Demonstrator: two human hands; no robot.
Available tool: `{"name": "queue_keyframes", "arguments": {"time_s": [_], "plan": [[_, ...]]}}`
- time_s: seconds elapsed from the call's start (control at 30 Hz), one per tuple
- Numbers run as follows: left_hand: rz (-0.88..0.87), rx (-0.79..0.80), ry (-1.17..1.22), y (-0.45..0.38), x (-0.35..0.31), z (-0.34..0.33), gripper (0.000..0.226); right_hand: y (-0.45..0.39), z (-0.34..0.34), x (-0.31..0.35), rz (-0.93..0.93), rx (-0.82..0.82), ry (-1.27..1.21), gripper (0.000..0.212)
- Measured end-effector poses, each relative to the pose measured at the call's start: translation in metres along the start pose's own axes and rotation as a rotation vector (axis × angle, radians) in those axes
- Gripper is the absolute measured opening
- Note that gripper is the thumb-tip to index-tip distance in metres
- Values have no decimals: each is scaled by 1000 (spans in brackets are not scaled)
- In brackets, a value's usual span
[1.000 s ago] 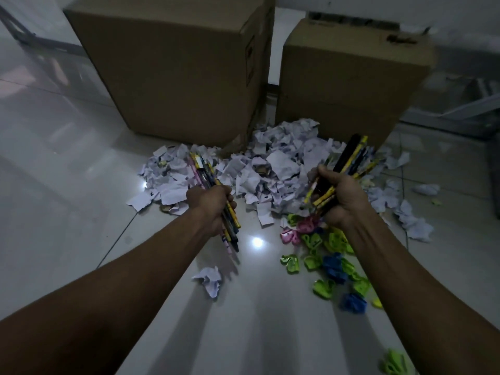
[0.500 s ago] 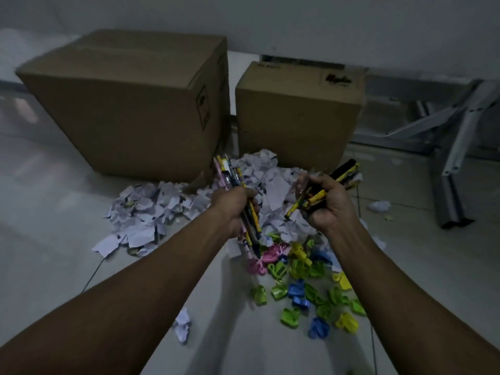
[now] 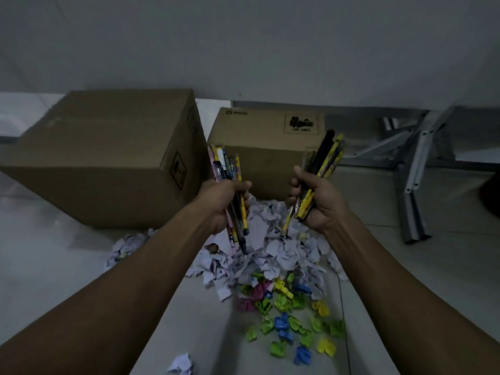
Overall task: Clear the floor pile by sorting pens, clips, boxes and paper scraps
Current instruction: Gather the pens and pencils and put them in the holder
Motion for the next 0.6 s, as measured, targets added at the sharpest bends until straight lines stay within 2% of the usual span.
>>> {"name": "queue_keyframes", "arguments": {"time_s": [0.13,0.27,0.4,0.6], "plan": [[36,-22,-4,47,-41,-20,10,56,-21,34,-14,-60,59,27],[41,8,-5,108,-94,-45,8,121,-53,80,-9,-90,35,17],[49,29,-1,185,-174,-81,10,200,-101,149,4,-115,-24,15],[74,122,-15,301,-303,-156,15,315,-168,272,55,-156,-89,24]]}}
Point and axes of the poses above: each hand's wrist, its own y-axis away from the middle knuckle, its own z-axis out of the back of the hand, x = y × z, the point moved 4 cm from there along -y, towards the middle knuckle, and after that the axes turned 4 degrees about -z, right-handed, at the moved point
